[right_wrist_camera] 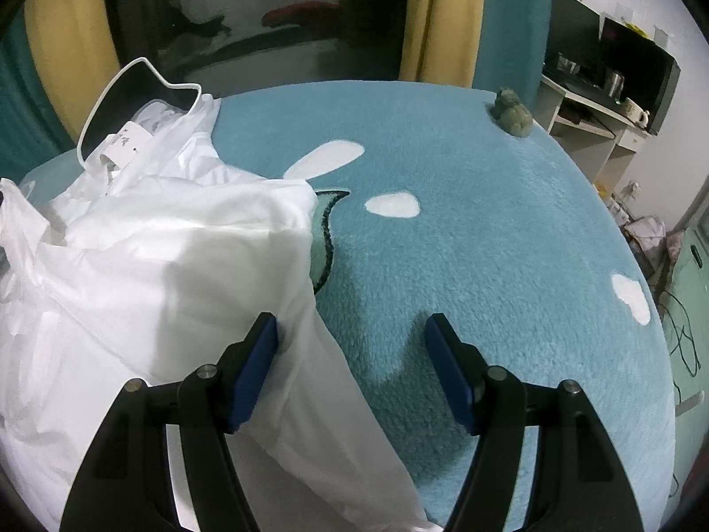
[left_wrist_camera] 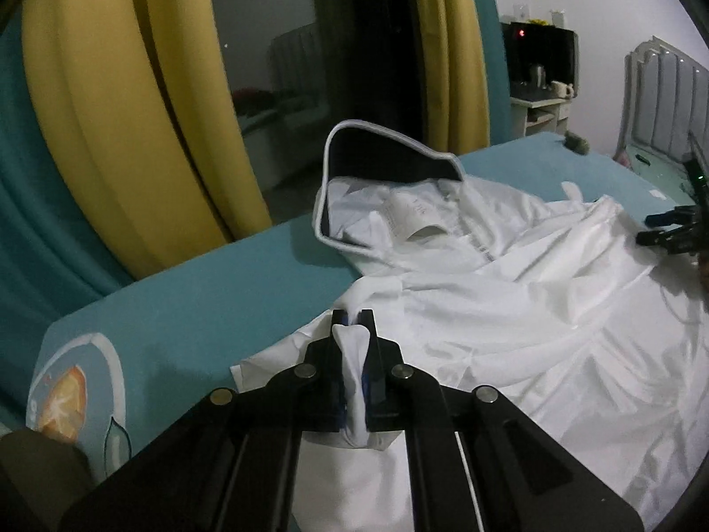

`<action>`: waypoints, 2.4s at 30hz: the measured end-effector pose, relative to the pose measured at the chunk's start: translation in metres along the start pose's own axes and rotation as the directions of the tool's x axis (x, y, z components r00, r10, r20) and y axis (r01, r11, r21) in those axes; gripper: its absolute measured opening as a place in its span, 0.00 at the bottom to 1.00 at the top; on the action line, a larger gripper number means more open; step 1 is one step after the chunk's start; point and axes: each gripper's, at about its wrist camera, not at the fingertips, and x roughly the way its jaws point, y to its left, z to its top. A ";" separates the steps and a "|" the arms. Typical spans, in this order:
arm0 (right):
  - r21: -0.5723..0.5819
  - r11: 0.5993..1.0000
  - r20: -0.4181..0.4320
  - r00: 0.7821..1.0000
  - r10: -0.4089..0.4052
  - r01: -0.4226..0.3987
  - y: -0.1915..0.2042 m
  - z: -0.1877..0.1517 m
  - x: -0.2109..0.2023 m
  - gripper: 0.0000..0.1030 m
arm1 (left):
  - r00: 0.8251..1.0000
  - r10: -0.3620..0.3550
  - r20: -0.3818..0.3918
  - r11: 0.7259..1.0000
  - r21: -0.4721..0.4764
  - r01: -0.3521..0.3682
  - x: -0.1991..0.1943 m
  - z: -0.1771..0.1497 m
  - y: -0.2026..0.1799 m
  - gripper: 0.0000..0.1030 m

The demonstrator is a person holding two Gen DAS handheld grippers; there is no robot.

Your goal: Fold large clothes

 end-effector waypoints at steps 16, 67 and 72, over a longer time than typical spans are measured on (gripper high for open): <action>-0.014 0.983 -0.010 0.983 0.185 -0.185 0.016 0.057 0.039 0.15 | 0.973 -0.045 -0.227 0.978 -0.208 -0.003 0.020 -0.073 0.029 0.47; -0.456 0.889 0.132 0.984 0.119 -0.046 0.216 0.184 0.090 0.48 | 0.982 -0.031 -0.187 0.926 -0.376 -0.042 0.054 -0.026 0.056 0.63; -0.486 0.874 0.143 0.984 0.103 -0.021 0.241 0.203 0.118 0.47 | 0.979 -0.013 -0.204 0.905 -0.418 -0.075 0.056 -0.029 0.073 0.63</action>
